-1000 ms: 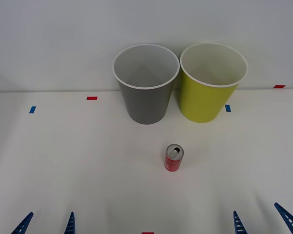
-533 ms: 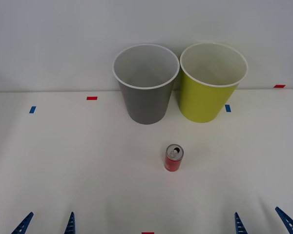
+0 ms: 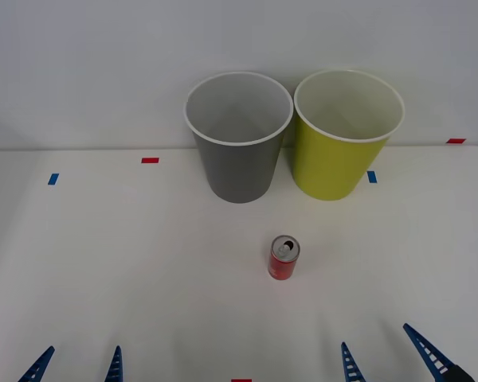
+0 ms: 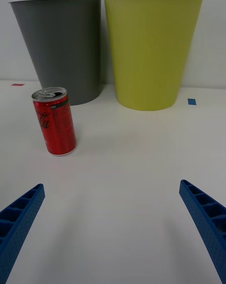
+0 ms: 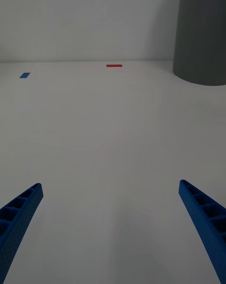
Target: Put cans in the gray bin and PET bottles in the light green bin.
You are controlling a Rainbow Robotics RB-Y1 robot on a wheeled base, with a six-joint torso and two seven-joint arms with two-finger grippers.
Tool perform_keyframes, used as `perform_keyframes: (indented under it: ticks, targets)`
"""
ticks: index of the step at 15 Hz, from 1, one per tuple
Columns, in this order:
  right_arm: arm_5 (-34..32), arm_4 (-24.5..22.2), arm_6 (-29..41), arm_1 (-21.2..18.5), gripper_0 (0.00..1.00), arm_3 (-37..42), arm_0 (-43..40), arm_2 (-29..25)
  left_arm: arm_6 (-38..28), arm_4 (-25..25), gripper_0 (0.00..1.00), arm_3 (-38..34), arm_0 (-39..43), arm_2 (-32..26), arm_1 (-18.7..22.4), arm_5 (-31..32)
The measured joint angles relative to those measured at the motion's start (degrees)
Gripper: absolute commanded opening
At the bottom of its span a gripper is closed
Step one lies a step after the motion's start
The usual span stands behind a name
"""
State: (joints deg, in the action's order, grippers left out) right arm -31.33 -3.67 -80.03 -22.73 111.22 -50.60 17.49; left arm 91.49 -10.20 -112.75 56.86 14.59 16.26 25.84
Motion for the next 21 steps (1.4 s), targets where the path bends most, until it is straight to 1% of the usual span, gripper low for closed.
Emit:
perform_keyframes:
  ticks: [2, 6, 7, 9, 12, 16, 21]
  targets:
    - [-2.4, 0.5, -0.7, 0.1, 1.00, -3.6, 4.1, 0.9, 0.0, 0.0, 1.00, 0.0, 0.0, 0.0, 0.0, 0.0]
    - [-2.8, 0.2, -2.2, 1.2, 1.00, -7.4, 11.6, 3.1, 0.0, 0.0, 1.00, 0.0, 0.0, 0.0, 0.0, 0.0]
    - [-2.4, 0.2, -2.6, 1.4, 1.00, -7.9, 12.8, 3.7, 0.0, 0.0, 1.00, 0.0, 0.0, 0.0, 0.0, 0.0]
    - [1.0, -0.2, -3.2, 2.4, 1.00, -8.2, 14.9, 4.6, 0.0, 0.0, 1.00, 0.0, 0.0, 0.0, 0.0, 0.0]
    - [3.8, -0.7, -3.8, 4.9, 1.00, -8.7, 18.0, 5.8, 0.0, 0.0, 1.00, 0.0, 0.0, 0.0, 0.0, 0.0]
    - [4.1, -0.7, -4.0, 8.5, 1.00, -13.8, 23.9, 6.2, 0.0, 0.0, 1.00, 0.0, 0.0, 0.0, 0.0, 0.0]
    - [4.2, -1.0, -4.8, 10.1, 1.00, -18.8, 29.7, 6.3, 0.0, 0.0, 1.00, 0.0, 0.0, 0.0, 0.0, 0.0]
